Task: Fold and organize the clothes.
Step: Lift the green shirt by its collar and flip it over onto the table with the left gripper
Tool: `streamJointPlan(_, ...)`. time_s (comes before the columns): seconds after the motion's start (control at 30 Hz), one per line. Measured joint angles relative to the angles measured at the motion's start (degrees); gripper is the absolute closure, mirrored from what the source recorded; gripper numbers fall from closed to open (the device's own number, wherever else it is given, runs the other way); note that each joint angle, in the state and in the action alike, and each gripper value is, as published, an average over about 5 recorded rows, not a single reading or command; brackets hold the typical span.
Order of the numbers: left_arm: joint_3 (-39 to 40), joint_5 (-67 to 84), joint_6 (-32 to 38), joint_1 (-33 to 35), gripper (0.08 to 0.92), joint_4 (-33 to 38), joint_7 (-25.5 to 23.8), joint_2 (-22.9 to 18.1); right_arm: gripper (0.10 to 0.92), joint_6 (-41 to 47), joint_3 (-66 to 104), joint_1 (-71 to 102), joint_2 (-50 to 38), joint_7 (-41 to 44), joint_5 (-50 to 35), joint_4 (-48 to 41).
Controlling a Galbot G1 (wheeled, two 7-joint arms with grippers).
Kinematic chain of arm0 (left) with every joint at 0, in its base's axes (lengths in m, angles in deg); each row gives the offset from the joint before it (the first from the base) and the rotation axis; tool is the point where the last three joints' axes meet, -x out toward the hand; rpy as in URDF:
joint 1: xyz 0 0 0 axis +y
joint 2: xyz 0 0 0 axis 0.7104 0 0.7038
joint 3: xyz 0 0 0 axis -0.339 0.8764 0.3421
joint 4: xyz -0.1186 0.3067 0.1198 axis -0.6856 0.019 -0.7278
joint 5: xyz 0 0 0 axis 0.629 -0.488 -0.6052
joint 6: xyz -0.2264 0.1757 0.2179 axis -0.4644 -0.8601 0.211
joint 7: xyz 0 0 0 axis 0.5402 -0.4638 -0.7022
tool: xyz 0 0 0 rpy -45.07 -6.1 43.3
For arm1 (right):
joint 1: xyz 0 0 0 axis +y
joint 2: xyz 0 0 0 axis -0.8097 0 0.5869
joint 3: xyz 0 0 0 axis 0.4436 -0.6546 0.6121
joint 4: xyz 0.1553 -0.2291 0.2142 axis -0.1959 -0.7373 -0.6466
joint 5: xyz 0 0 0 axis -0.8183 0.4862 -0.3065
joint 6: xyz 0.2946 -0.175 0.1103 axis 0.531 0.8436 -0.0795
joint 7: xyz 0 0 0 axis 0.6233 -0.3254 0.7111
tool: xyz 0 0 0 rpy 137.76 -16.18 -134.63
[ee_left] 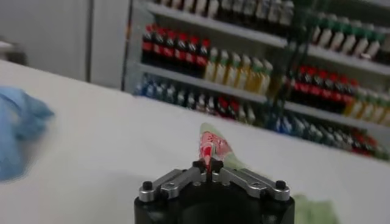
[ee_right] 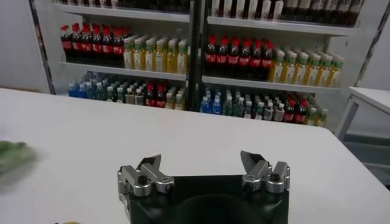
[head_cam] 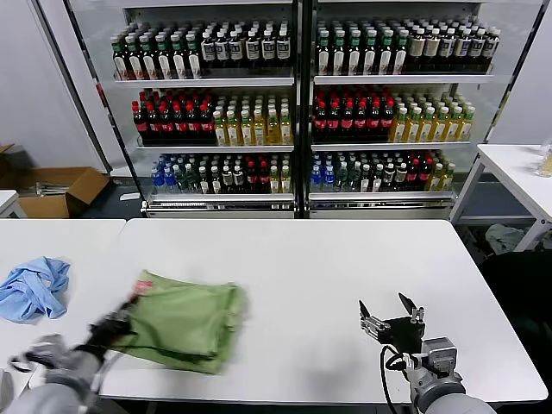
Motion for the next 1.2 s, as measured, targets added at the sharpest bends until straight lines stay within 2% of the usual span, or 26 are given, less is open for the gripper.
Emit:
streamJointPlan(0.2, -9.2, 10.4, -1.6, -0.7, 0.906, 1.1, 0.8, 4.8, 0.203, 0.0, 0.6, -0.2, -0.3, 0.0, -0.2, -0.2)
streamJointPlan(0.37, -8.8, 13.2, -2.1, -1.9, 0.906, 4.3, 1.7, 3.5, 0.203, 0.0, 1.1, 0.0, -0.1, -0.1, 0.0, 0.0)
streamJointPlan(0.5, -2.5, 9.8, -1.4, -2.0, 0.906, 6.4, 1.7, -1.2, 0.203, 0.0, 1.0, -0.3, 0.0, -0.4, 0.3, -0.2)
streamJointPlan(0.8, 21.0, -4.9, 2.1, -5.2, 0.906, 5.0, 2.1, -12.6, 0.203, 0.1, -0.1, -1.0, 0.5, -0.5, 1.2, -0.9)
streamJointPlan(1.03, 30.9, -12.7, 5.2, -8.9, 0.896, 0.0, 3.4, -17.1, 0.202, 0.1, -1.1, -2.0, 0.4, -0.5, 1.4, -1.6)
streamJointPlan(1.2, 34.4, -16.2, 7.2, -10.6, 0.776, -2.1, 4.0, -18.3, 0.203, 0.1, -2.1, -3.2, 0.2, -0.4, 1.3, -2.3)
